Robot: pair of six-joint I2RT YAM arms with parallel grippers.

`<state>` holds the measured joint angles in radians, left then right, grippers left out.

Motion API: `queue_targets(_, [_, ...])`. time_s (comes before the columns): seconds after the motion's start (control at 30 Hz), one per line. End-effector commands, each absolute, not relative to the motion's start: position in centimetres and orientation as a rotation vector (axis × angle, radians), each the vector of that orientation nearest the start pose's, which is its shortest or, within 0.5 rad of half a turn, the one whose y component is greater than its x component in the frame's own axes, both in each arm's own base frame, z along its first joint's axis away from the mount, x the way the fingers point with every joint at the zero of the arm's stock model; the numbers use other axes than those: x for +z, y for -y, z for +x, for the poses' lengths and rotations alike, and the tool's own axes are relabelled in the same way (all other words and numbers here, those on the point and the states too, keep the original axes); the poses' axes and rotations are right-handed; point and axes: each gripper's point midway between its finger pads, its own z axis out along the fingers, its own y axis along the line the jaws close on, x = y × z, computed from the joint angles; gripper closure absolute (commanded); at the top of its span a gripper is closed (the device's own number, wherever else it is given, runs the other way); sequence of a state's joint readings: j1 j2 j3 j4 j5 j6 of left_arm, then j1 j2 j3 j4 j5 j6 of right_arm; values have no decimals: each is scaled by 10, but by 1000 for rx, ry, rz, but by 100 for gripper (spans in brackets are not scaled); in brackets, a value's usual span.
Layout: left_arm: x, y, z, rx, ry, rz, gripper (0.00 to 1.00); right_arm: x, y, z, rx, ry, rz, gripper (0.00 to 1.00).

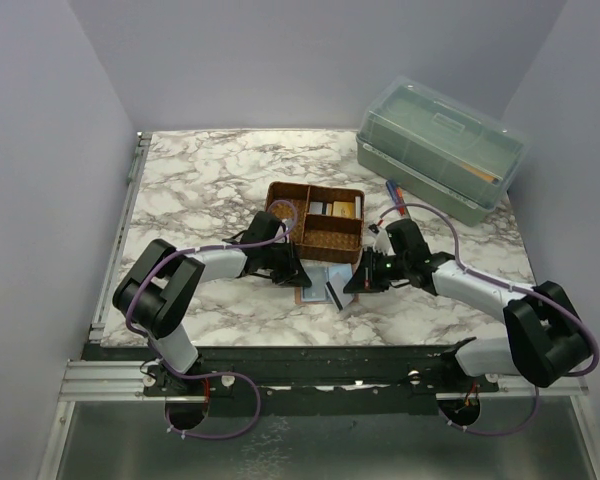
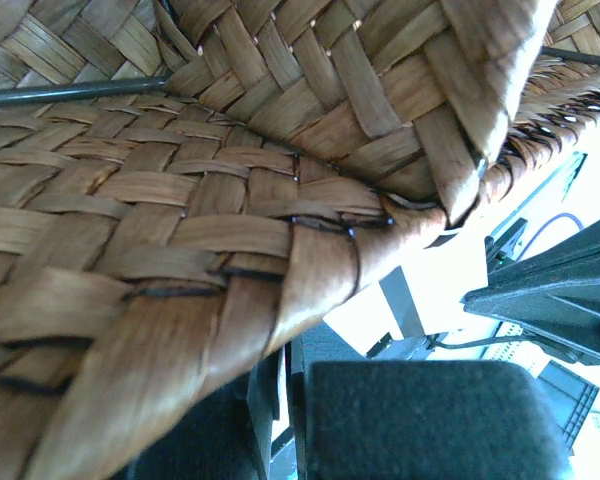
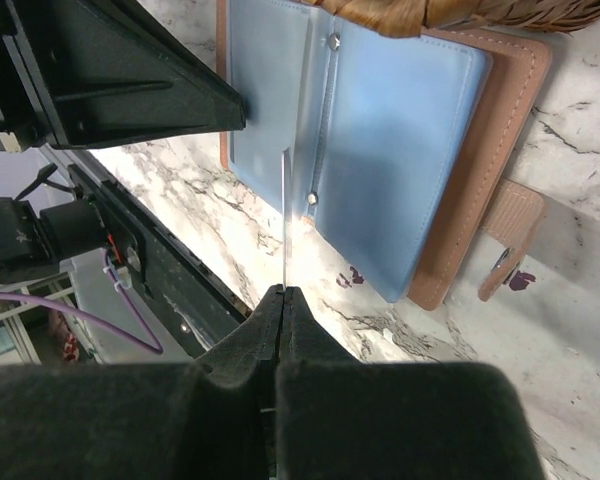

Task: Put the credit cards into the card holder
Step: Insert the credit card into the card holder.

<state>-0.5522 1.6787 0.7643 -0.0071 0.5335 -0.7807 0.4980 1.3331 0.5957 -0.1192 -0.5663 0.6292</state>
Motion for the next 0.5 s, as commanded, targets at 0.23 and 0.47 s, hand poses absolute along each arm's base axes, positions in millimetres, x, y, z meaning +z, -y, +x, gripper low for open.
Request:
queue_targets(0.23, [4,256,224,-964,-2824,-86,91,62,-243,198,1188,-2617,-130,100])
queue_targets(0.47, [5,256,224,-968,-2823,-84,92,55,-244,199,1192,-2621,-130,100])
